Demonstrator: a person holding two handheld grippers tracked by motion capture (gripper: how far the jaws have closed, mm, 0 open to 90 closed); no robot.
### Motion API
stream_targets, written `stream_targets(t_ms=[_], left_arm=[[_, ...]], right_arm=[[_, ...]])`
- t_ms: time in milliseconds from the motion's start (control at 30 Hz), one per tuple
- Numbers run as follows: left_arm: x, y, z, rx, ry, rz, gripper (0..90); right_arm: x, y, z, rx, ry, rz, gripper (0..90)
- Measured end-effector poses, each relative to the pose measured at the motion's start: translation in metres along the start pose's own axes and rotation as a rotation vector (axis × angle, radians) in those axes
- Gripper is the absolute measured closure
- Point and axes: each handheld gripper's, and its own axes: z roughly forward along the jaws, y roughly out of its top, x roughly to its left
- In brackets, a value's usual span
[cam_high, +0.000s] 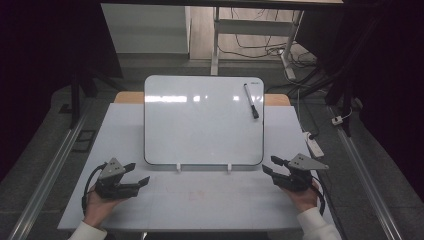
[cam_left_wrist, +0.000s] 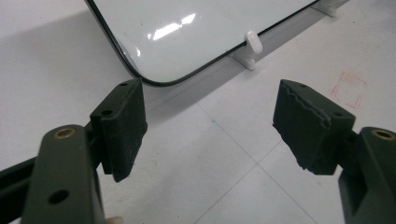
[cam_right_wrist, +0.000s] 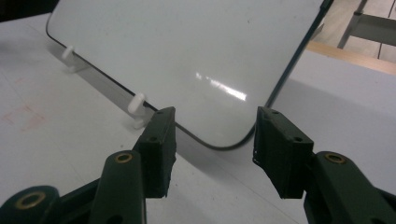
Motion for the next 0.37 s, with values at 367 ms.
stream_targets(t_ms=[367], left_arm=[[0.0, -0.0001, -0.0011, -0.004, -0.001, -0.009, 25.0]], right_arm=[[-0.0003, -0.0013, -0.0006, -0.006, 0.002, -0.005, 47.3]])
